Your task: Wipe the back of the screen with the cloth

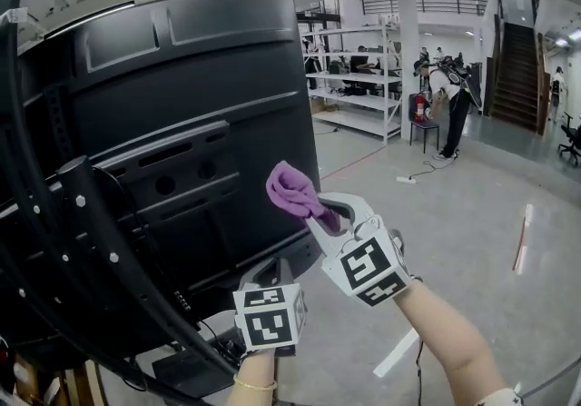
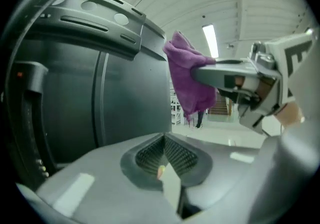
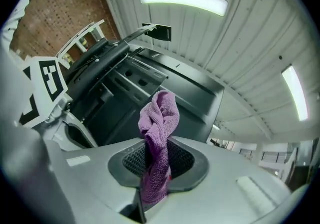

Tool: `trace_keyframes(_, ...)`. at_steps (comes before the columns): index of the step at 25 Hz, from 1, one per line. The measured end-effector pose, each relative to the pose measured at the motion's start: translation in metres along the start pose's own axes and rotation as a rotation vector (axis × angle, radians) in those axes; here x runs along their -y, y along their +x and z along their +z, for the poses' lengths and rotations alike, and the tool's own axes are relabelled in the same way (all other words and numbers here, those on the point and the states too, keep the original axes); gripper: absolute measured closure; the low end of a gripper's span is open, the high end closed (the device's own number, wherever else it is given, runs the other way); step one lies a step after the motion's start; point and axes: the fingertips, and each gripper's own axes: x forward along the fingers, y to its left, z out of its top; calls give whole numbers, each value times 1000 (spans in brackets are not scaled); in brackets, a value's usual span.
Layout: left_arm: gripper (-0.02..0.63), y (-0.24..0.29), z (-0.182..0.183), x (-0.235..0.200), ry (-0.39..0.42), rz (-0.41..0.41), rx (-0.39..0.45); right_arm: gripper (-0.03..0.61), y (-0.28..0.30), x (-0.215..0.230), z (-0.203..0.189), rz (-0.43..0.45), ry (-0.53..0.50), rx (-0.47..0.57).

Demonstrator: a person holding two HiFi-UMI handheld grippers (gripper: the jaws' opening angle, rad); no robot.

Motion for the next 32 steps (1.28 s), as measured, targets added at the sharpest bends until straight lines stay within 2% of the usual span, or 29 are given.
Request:
trace_keyframes(8,606,29,83,-20,7,160,71,512,86,124,125,-87,-308,183)
trace_keyframes(11,606,37,94,-27,7,217,91,512,111,154,164,-148,-414,222)
trace_keyframes(15,606,43,96,-38,13,279,99,512,135,173,189,-194,-447,238)
trace_keyframes(19,606,39,96,-45,10,328,107,512,142,148,170,-106,-466,226)
trace_keyframes(24,606,35,81,-55,-27,357,118,512,135,92,105,-31,-555,195)
trace_keyframes(32,606,28,38,-66,-29,384,109,512,120,12,10,92,-492,140)
